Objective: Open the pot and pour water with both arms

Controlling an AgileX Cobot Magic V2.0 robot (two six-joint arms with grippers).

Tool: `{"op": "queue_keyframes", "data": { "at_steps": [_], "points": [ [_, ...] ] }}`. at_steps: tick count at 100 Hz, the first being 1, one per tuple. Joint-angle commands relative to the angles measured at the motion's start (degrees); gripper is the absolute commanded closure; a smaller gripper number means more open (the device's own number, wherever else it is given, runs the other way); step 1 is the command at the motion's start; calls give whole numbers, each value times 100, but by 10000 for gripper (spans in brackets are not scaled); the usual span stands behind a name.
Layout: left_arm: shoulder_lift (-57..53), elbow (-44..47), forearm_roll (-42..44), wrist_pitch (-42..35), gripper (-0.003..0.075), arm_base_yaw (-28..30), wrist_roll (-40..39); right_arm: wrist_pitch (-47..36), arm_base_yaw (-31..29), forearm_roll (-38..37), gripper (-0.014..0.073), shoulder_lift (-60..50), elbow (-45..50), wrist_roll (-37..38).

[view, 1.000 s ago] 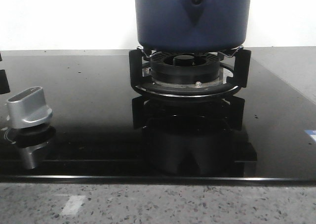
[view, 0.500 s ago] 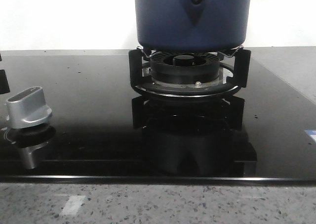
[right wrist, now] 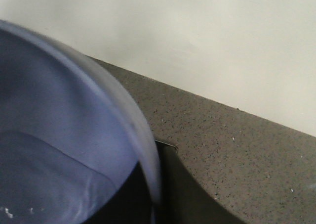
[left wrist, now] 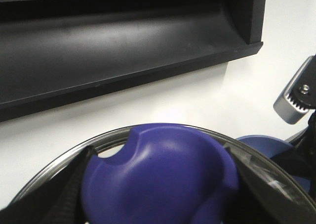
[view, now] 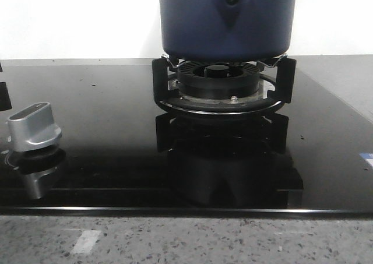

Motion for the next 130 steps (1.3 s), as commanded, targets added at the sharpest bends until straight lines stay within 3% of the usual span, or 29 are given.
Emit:
{"op": "queue_keyframes", "data": {
  "at_steps": [1,14,45,130],
  "points": [
    [-208,-186,-209,-119,467,24,-53,-345,10,-455,638,-262,-156,70],
    [-208,-186,-209,-122,467,24,-53,-404,41,-732,638,-256,-30,85],
    [-208,-186,-199,-156,467,24,-53,-190,574,-2344,639,-290,349,804],
    [-208,-186,-199,-251,467,24,-53,215,1394,-4906,639,-566,349,1433]
  ]
}}
